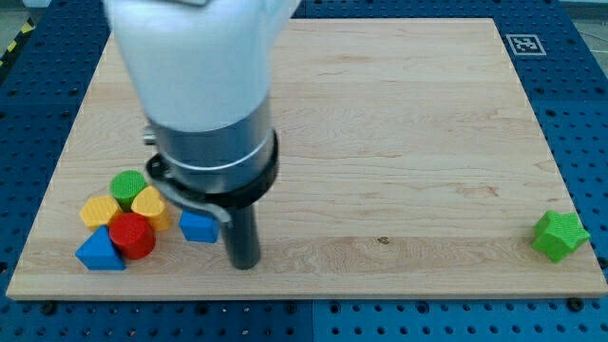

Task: Slide the blue cube close to the red star

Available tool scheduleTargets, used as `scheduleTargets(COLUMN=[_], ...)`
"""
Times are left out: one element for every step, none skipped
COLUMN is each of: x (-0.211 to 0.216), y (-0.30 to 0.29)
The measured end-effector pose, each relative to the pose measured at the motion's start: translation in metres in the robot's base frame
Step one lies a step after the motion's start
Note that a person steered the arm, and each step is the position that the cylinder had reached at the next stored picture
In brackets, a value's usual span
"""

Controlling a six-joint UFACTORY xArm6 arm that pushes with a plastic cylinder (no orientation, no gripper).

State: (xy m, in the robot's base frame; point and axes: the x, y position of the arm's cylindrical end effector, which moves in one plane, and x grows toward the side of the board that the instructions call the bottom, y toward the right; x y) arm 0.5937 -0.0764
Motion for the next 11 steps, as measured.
scheduleTargets(x=[-0.01, -0.035, -0.058, -0.07, -0.061, -0.061, -0.066, -0.087, -0.12, -0.13, -0.107], y=[-0.034, -0.057, -0.067, -0.067, -0.064, -0.043, -0.016, -0.044, -0.073, -0.094, -0.092])
